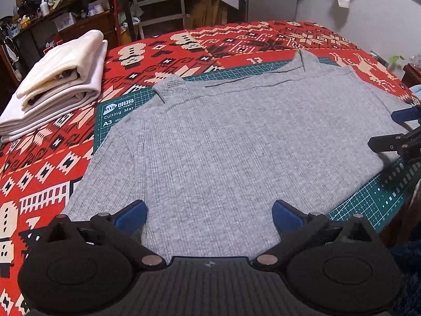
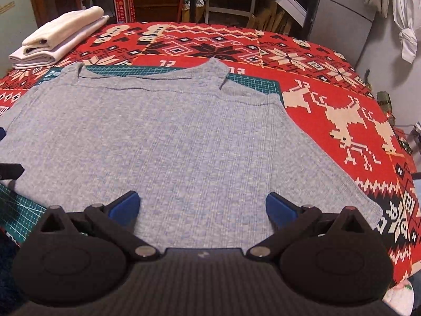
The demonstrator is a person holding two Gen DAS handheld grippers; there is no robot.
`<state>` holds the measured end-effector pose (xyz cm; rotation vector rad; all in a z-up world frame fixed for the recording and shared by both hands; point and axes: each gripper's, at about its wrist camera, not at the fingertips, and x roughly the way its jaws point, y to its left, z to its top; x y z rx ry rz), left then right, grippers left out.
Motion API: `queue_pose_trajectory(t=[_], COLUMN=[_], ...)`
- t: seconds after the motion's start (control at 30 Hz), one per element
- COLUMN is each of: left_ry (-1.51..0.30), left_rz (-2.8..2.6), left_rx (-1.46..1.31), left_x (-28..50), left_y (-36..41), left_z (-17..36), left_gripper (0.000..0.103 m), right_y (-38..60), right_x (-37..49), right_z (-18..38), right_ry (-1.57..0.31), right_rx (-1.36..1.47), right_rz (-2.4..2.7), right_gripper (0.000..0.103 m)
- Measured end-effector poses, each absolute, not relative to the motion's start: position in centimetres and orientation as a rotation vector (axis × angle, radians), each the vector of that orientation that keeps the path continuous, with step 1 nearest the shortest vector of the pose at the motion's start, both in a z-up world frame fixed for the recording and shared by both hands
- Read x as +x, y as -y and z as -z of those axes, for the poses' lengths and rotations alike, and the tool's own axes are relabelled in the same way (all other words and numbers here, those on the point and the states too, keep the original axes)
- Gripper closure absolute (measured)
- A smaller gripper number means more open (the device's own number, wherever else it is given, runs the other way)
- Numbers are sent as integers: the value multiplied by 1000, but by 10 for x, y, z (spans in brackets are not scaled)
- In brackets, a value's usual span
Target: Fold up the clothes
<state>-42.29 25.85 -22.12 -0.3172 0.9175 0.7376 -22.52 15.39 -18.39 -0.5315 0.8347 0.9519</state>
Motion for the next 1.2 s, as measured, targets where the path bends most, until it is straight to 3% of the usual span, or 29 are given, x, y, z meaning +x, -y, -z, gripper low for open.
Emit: queue_pose_trajectory(t=[0.4, 0.47, 0.63, 0.73, 0.9, 1.07, 1.2], left_ry=[-913, -908, -822, -770, -686, -661, -687], left_rz=[-721, -715, -760, -813, -1002, -1231, -1309], left_rx=[-327, -343, -414, -529, -701, -824, -853], left_x=[-420, -423, -443, -465, -516, -564, -579], left_y=[-258, -259, -262, -270, -277, -283, -284], left_z=[220, 216, 194, 183, 175, 186, 197], left_gripper=[1, 8, 12, 20, 28, 50, 57], right_y=[-151, -151, -144, -139, -133, -129, -131], right_x=[-228, -229, -233, -233, -228, -228, -232], right_z=[184, 182, 160, 146, 136, 141, 145], right_ry=[-815, -821, -775, -740, -702, -720, -727], right_rx=[-515, -522, -481, -434, -392, -390, -398], right_rz=[-955, -957, -1009, -1011, -951, -940, -944], right_gripper=[0, 0, 1, 1, 9, 15, 18])
